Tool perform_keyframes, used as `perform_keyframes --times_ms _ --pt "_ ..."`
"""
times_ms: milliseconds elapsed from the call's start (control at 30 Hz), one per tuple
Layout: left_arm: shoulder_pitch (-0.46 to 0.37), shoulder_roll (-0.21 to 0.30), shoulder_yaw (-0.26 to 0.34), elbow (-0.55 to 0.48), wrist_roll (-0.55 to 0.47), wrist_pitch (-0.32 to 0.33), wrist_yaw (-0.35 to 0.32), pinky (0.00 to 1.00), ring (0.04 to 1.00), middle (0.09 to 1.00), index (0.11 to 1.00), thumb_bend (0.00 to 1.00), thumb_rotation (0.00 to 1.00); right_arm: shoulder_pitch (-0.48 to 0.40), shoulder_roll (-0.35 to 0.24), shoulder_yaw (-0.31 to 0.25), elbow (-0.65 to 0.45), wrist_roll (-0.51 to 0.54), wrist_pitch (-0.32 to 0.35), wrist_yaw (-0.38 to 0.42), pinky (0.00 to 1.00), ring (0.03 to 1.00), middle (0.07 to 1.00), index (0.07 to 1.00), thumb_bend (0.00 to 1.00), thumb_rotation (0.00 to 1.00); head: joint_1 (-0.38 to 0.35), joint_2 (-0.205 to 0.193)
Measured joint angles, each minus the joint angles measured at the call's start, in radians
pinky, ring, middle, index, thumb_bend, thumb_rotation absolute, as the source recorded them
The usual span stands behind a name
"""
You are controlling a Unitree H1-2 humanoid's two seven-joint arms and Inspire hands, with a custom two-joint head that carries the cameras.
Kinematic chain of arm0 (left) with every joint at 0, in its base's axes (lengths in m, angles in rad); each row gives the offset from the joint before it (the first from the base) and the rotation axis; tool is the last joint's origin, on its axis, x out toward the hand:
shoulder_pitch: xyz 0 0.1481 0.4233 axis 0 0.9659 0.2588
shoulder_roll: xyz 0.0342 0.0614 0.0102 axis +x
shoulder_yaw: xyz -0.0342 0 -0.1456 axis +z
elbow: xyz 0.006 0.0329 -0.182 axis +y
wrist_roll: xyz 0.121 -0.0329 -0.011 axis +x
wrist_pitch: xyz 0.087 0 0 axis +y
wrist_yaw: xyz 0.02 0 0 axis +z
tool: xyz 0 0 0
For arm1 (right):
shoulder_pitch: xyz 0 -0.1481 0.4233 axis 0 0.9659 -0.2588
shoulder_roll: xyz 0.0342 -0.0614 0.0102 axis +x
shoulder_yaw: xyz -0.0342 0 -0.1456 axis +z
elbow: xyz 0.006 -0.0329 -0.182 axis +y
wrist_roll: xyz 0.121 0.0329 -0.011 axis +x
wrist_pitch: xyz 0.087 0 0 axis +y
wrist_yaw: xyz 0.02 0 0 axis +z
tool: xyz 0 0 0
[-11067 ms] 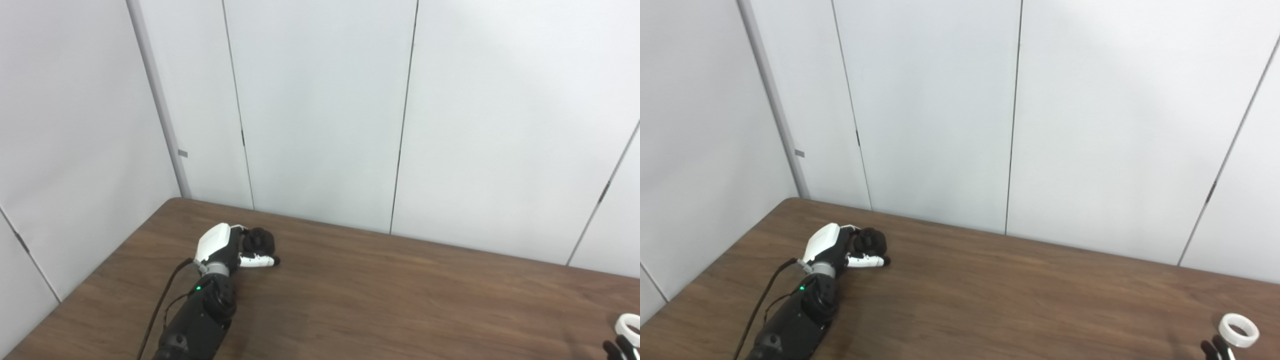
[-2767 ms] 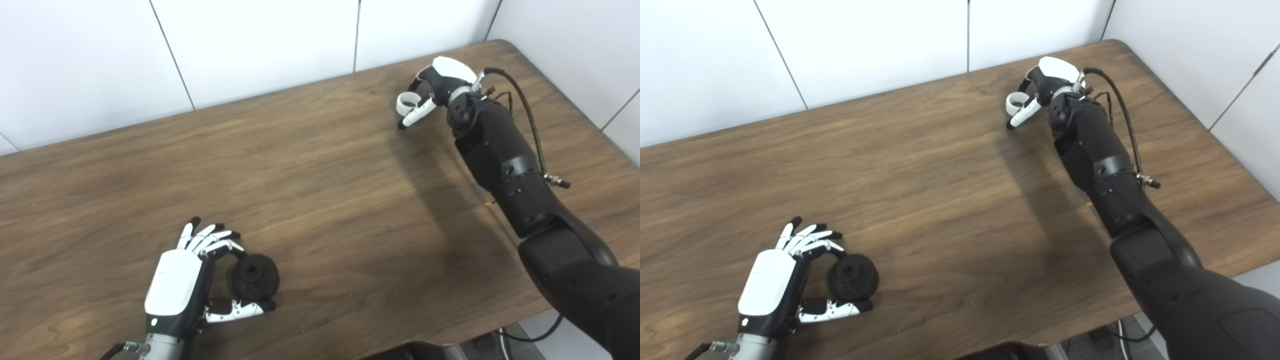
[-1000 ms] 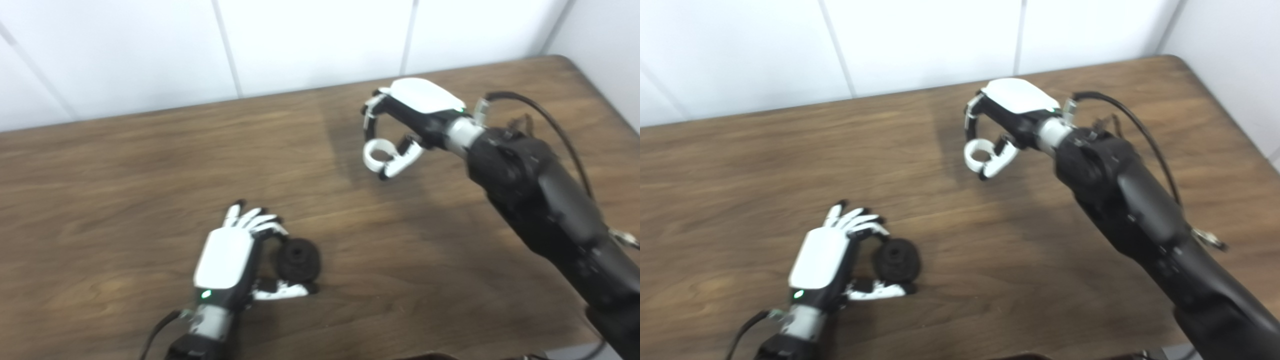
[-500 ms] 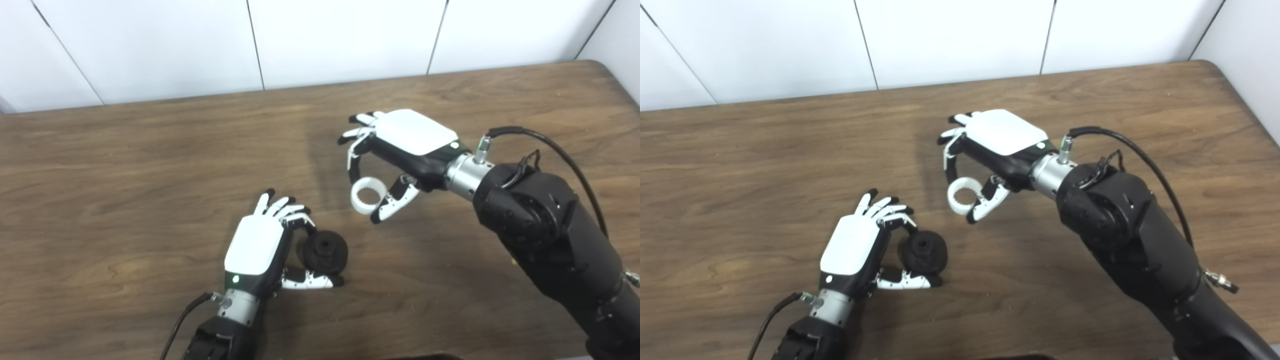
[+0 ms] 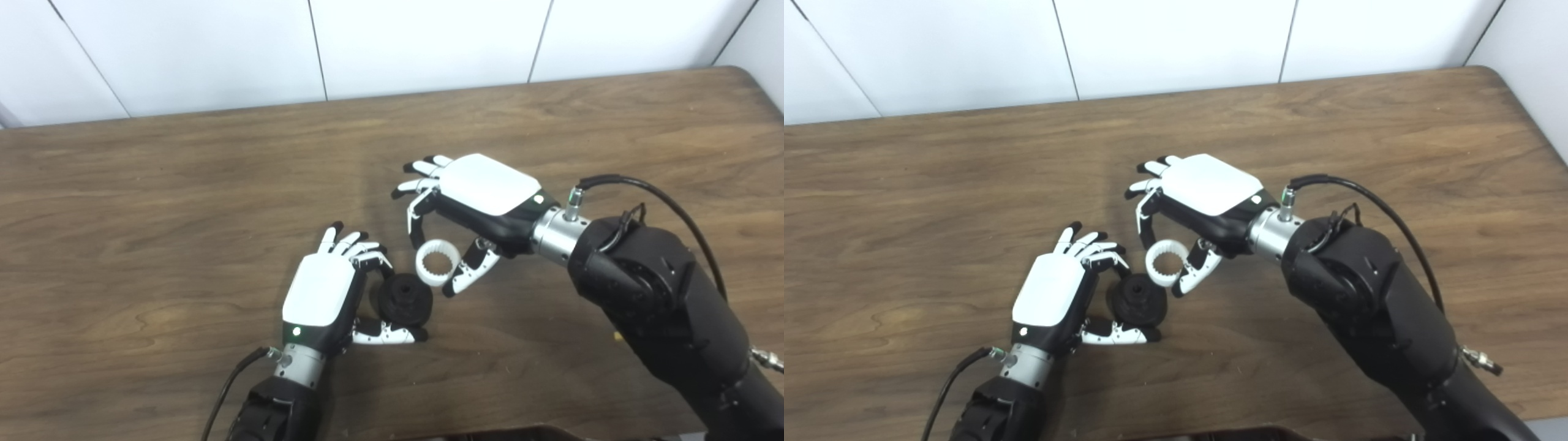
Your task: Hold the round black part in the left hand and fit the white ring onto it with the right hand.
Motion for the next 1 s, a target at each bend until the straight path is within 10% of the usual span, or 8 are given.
perform_keyframes --times_ms 1000 --pt "-0.004 -0.014 -0.009 -0.001 0.018 0.013 -0.012 1.00 0.869 0.770 0.484 0.52 0.06 0.019 0.071 0.011 0.046 -0.034 -0.074 0.000 0.99 0.988 0.868 0.485 0.52 0.13 0.008 0.012"
